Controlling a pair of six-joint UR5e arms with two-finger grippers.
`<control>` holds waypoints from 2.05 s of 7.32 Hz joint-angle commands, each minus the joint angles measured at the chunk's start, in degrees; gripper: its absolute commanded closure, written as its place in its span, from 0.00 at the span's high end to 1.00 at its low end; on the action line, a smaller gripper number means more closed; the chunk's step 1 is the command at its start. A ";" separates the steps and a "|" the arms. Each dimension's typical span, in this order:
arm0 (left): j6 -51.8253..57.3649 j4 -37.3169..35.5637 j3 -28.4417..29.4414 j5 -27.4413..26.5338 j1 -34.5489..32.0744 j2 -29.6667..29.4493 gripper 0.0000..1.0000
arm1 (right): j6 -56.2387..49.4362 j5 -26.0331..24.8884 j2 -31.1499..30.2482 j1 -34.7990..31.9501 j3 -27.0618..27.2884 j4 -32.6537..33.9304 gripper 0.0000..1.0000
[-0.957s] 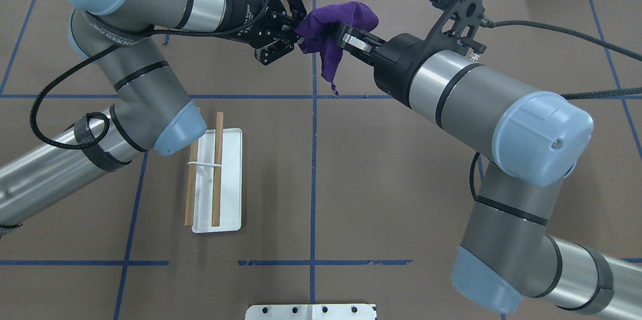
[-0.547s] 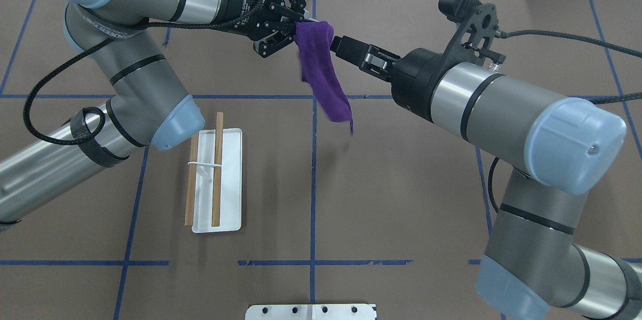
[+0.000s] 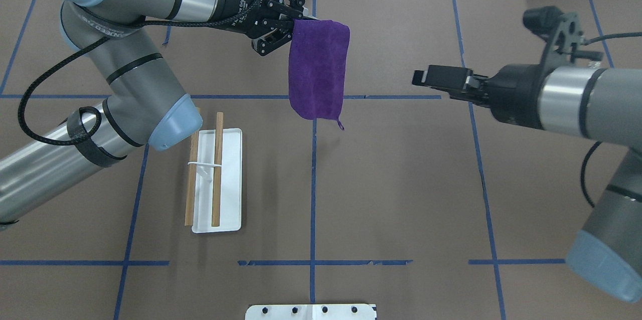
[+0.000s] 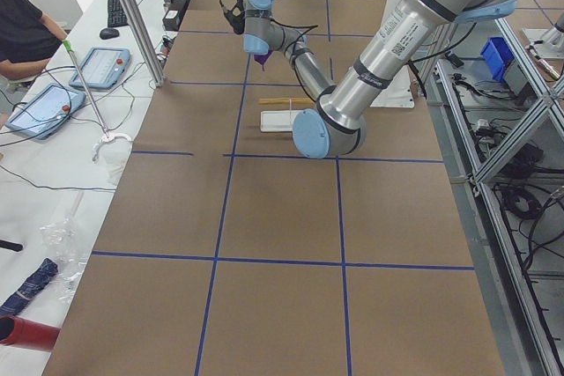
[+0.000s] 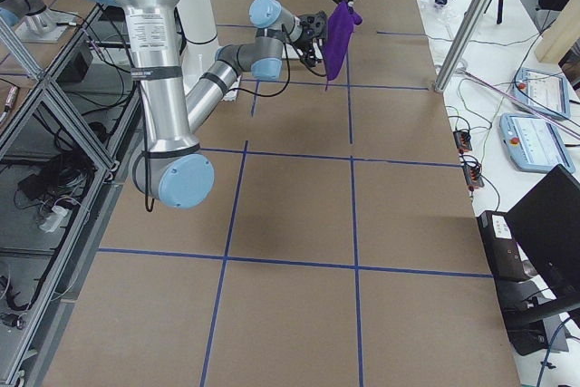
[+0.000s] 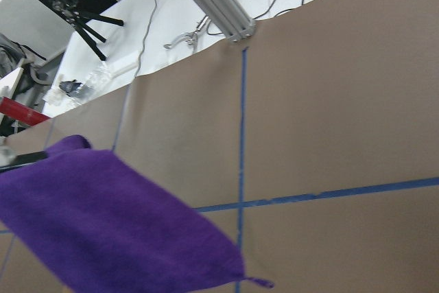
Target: Hang towel on rack
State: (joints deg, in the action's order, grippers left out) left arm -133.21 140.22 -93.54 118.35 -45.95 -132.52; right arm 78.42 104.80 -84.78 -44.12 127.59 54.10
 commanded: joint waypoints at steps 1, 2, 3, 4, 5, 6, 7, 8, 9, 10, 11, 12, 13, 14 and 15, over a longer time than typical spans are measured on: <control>-0.12 -0.39 -1.55 -0.31 0.08 0.16 0.00 | -15.50 11.56 -9.31 -11.75 -1.20 0.21 1.00; -0.12 -1.00 -2.60 -4.92 0.34 0.77 0.00 | -22.36 12.61 -11.70 -14.39 -3.82 0.21 1.00; -0.03 -4.83 -4.79 -10.62 3.04 0.86 0.00 | -27.57 13.67 -13.46 -16.77 -6.37 0.30 1.00; 0.06 -10.27 -8.21 -15.99 5.76 0.86 0.00 | -30.75 16.46 -13.74 -20.71 -7.96 4.39 1.00; -0.03 -16.59 -12.07 -20.22 8.40 0.95 0.00 | -41.14 19.71 -13.39 -25.79 -7.97 13.74 1.00; 0.06 -23.52 -15.76 -26.87 12.34 0.95 0.00 | -51.51 21.57 -12.78 -29.41 -8.06 22.36 1.00; 0.06 -30.29 -19.54 -32.68 15.77 1.04 0.00 | -56.31 21.68 -12.34 -31.28 -8.06 29.06 1.00; 0.06 -40.28 -23.93 -38.22 19.38 1.04 0.00 | -60.53 21.68 -12.25 -32.43 -7.97 34.09 1.00; -0.03 -47.95 -26.58 -41.41 22.54 1.04 0.00 | -62.23 21.68 -11.29 -33.22 -7.89 38.40 1.00; -0.12 -57.08 -27.13 -45.44 26.32 0.87 0.00 | -63.99 21.68 -11.28 -33.31 -7.80 41.67 1.00; -0.38 -62.04 -29.40 -45.92 27.75 0.95 0.00 | -64.53 21.68 -11.28 -33.32 -7.97 43.26 1.00; -0.91 -67.92 -31.51 -45.92 28.98 0.95 0.00 | -67.06 21.68 -11.19 -33.32 -8.15 45.20 1.00; -1.17 -76.16 -35.10 -45.84 29.95 0.86 0.00 | -68.30 21.68 -11.11 -33.32 -8.06 46.35 1.00; -3.18 -81.63 -38.70 -45.84 29.26 1.04 0.00 | -68.31 21.85 -11.02 -33.32 -8.06 46.36 1.00; -3.63 -83.78 -39.09 -45.58 27.95 2.52 0.00 | -68.31 22.98 -10.06 -33.32 -8.41 46.44 1.00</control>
State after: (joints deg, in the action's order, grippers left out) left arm -135.79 61.15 -130.63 72.59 -17.00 -131.18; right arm 10.38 126.85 -95.63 -77.43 119.43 100.22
